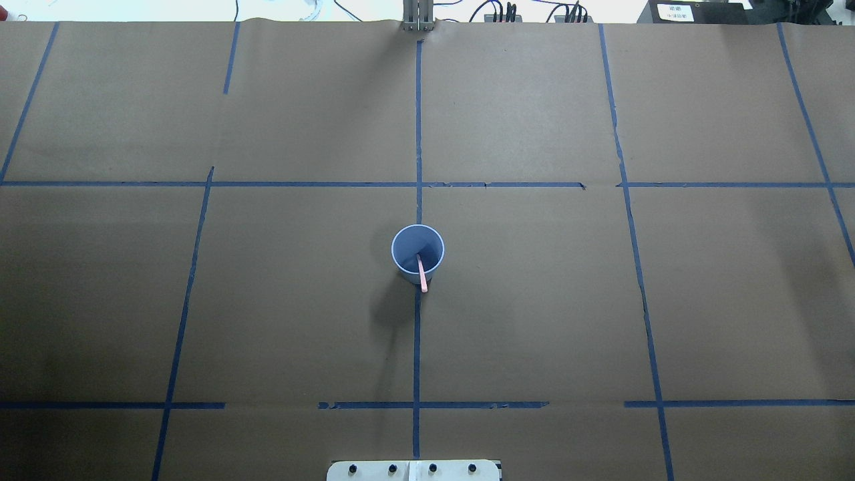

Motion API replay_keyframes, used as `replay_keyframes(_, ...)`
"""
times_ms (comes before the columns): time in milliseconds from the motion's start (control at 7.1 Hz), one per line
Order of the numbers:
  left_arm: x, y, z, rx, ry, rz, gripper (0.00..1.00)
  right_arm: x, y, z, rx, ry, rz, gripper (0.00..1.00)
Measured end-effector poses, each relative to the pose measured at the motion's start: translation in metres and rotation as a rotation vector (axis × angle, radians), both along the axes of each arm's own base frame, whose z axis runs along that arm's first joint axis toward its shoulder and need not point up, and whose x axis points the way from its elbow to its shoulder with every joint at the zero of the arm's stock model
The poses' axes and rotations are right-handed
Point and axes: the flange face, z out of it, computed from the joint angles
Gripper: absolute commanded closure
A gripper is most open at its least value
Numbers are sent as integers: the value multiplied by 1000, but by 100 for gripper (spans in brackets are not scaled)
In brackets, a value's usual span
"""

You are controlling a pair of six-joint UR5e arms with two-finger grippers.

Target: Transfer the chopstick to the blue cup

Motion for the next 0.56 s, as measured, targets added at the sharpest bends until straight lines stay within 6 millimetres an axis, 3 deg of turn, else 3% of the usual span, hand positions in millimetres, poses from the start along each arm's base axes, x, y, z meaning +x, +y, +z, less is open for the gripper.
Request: replay_keyframes(563,-3,2,-5,8,3,-2,0,-2,-1,1,-66,-20,64,0)
